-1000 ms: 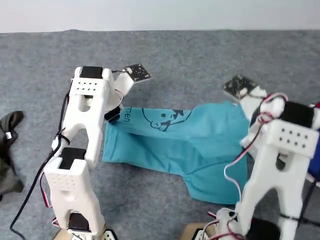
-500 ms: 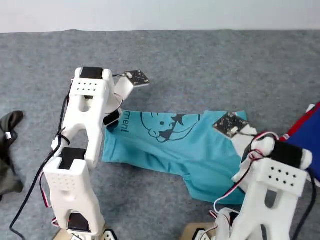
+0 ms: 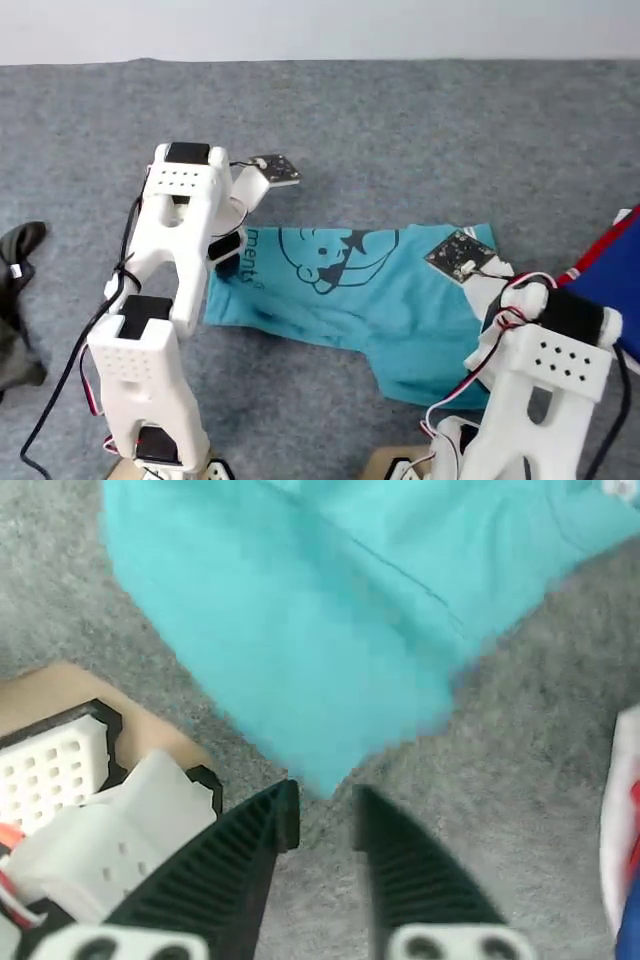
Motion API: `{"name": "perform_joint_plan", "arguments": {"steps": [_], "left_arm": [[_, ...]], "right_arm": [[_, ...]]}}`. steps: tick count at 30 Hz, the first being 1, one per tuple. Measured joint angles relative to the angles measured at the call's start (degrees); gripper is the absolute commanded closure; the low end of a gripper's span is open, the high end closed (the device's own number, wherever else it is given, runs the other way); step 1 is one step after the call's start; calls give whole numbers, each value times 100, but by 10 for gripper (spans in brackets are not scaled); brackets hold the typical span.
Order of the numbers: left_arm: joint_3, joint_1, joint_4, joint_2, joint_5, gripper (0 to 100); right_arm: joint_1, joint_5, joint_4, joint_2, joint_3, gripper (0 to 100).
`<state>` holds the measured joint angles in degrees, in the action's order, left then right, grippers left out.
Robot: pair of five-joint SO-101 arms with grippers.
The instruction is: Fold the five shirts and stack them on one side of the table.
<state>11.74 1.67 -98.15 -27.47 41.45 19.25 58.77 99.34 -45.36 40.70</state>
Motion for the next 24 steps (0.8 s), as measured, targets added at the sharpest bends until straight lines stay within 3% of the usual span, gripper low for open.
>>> {"name": "perform_joint_plan", "arguments": {"steps": [12,17,24], "left_arm": [[1327,0,-62,-9,-123,882],[2057,-18,-62,0,-457,882],[1960,-18,-70,413,-835,887]], "right_arm": [[123,-158,-79,-624,-334,757],[123,-378,-721,-624,-352,757],[-220,-1099,-1530,-624,-352,775]]}}
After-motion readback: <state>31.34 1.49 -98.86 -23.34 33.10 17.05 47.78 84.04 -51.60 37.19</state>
